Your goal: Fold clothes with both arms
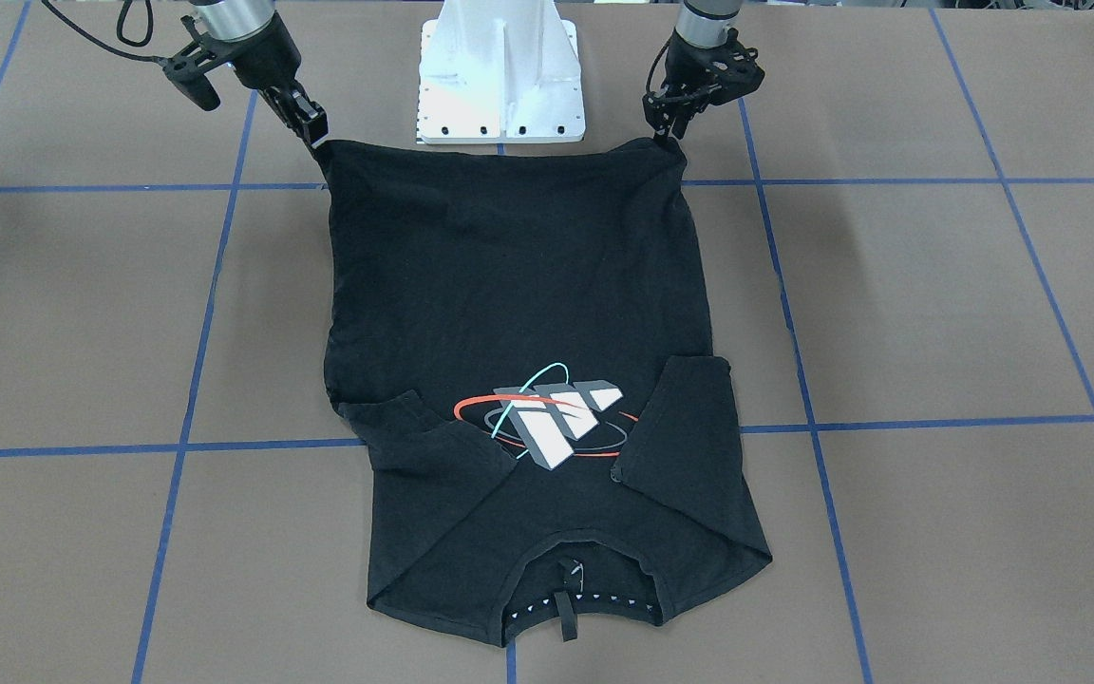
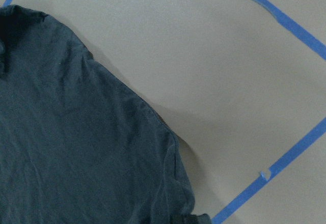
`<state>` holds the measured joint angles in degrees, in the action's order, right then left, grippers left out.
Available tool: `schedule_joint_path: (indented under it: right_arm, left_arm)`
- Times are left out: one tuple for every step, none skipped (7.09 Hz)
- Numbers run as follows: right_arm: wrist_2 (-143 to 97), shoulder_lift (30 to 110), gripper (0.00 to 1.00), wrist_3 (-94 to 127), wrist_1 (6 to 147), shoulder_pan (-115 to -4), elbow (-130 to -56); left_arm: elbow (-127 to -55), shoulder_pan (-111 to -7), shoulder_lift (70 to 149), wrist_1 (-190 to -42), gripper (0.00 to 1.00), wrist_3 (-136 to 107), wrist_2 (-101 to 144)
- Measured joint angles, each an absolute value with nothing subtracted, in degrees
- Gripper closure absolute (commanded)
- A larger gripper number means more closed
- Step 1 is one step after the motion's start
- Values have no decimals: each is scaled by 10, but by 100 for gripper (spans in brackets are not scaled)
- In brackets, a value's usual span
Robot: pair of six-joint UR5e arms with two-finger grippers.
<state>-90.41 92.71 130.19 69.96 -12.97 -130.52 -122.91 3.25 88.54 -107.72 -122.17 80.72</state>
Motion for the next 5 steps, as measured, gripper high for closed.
schedule_joint_path:
  right_arm:
    - [-905,927,100,1302,700,-130,-1305]
    - [-905,926,100,1302,700,-130,-1306]
    - [-906,926,100,1302,700,-131,-1306]
    - [-907,926,100,1302,700,-132,-1307]
    - [-907,926,100,1302,700,-133,-1308]
  left_arm:
    - [-1229,32,886,-1077,65,-1222,808]
    - [-1228,32,886,-1077,65,-1222,808]
    - [-1227,32,886,-1078,58,-1221,808]
    - [-1227,31,886,-1078,54,-1221,808]
    - [-1226,30,885,-1077,53,-1221,808]
